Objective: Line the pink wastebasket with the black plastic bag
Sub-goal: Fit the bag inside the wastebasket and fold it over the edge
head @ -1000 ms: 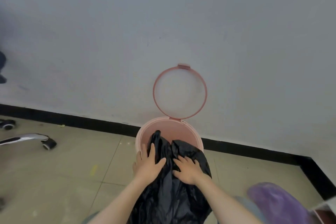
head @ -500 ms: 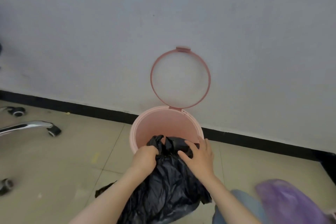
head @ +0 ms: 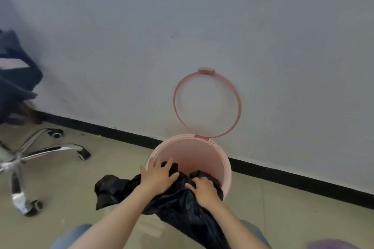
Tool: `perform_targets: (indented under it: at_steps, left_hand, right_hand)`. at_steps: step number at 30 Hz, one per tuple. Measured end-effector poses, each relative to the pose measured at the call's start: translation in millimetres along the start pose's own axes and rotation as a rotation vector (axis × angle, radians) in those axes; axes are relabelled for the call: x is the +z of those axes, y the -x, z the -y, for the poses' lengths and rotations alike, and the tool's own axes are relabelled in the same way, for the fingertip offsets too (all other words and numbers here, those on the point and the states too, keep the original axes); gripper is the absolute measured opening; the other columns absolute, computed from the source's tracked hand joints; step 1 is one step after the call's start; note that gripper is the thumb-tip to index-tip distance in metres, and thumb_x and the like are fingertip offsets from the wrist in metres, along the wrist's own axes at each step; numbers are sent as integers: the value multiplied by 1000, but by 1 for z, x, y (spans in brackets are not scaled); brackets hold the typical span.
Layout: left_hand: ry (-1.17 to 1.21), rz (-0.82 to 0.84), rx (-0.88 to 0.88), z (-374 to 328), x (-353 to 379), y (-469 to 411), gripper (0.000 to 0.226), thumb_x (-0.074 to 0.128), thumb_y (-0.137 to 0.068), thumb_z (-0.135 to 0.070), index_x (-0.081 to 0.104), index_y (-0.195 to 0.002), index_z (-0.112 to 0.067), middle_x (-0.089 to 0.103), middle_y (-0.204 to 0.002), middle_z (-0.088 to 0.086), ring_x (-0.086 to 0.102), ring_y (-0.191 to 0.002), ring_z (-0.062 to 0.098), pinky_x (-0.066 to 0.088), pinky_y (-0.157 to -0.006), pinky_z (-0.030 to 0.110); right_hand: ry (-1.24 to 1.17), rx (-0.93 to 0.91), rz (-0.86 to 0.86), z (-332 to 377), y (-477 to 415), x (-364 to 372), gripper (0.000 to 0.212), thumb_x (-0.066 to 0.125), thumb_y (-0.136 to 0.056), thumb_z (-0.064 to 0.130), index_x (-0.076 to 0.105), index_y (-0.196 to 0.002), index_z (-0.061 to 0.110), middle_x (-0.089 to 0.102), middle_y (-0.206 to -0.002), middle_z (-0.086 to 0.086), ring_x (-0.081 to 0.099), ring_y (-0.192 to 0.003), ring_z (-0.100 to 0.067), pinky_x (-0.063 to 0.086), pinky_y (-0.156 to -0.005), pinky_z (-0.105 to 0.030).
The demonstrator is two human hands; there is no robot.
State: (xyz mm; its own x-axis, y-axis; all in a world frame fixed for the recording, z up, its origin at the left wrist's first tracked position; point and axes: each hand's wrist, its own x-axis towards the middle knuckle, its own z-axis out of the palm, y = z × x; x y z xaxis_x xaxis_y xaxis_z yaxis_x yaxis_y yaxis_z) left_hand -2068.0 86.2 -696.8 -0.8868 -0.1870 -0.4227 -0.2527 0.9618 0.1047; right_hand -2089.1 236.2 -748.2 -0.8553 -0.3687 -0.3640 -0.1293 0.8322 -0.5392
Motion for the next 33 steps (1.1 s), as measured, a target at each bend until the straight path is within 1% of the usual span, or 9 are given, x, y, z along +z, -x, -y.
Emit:
perform_targets:
  at_steps: [4,8,14,17,20,23,26,30,33]
  left_hand:
    - [18,1,-124,25,-2,5,85,32,-77,-76,5,-144,-33,6,-157,11,8,-141,40,8,-112,61]
    - [84,128,-90,49,10,6,93,51,-76,-63,-7,-143,-36,48,-138,10,47,-122,33,36,-105,50]
    - [253,-77,4,46,-10,-1,48,51,-85,-14,42,-132,-18,58,-126,12,56,-110,32,48,-88,38]
    - [353,-213,-18,36,-24,-7,37,49,-86,-13,51,-122,-15,62,-119,14,59,-104,34,48,-83,37]
    - [407,-255,-36,28,-31,-15,43,49,-88,-25,44,-130,-16,56,-130,11,53,-115,32,46,-93,39]
    - [395,-296,58,23,-38,-17,58,42,-92,-43,23,-143,-23,32,-149,14,31,-135,34,30,-110,48]
    - [76,-478,172,21,-38,-3,58,20,-92,-54,22,-143,-26,17,-155,11,9,-143,32,9,-115,53]
    - [-205,-40,327,28,-15,6,65,19,-86,-67,6,-144,-39,-6,-158,9,-12,-143,34,-5,-113,59]
    - [-256,257,356,37,7,7,75,26,-82,-72,-4,-143,-39,-5,-158,8,-5,-144,35,-5,-114,57]
  right_hand:
    - [132,9,228,-6,-26,4,17,36,-92,12,51,-84,12,60,-113,-20,56,-103,-36,41,-89,-41]
    - [-66,-39,-158,-1,-12,-3,35,41,-93,31,63,-88,4,65,-96,-14,59,-92,-30,49,-83,-38]
    - [-23,-90,-20,-3,63,-17,92,19,-58,91,20,-137,44,6,-154,0,5,-142,-24,17,-116,-45]
    - [198,-94,42,-4,76,-2,67,55,-85,43,14,-138,46,-4,-155,-5,11,-140,-29,29,-111,-37]
    - [-105,-47,-192,9,61,-1,33,49,-85,-2,61,-109,16,50,-120,-15,50,-111,-29,42,-80,-21]
    - [-337,-40,-504,28,35,-29,28,47,-79,-9,56,-64,12,56,-83,-12,54,-80,-27,35,-55,-12]
    - [-152,-80,-553,31,11,-34,19,46,-86,-3,62,-95,4,52,-105,-10,50,-93,-24,33,-71,-15]
    - [136,85,-121,-2,-7,-5,43,49,-83,19,43,-126,12,36,-136,-18,32,-125,-38,36,-103,-41]
    - [-110,96,-225,6,13,-13,60,48,-78,35,34,-134,19,34,-143,-15,28,-133,-34,29,-111,-42]
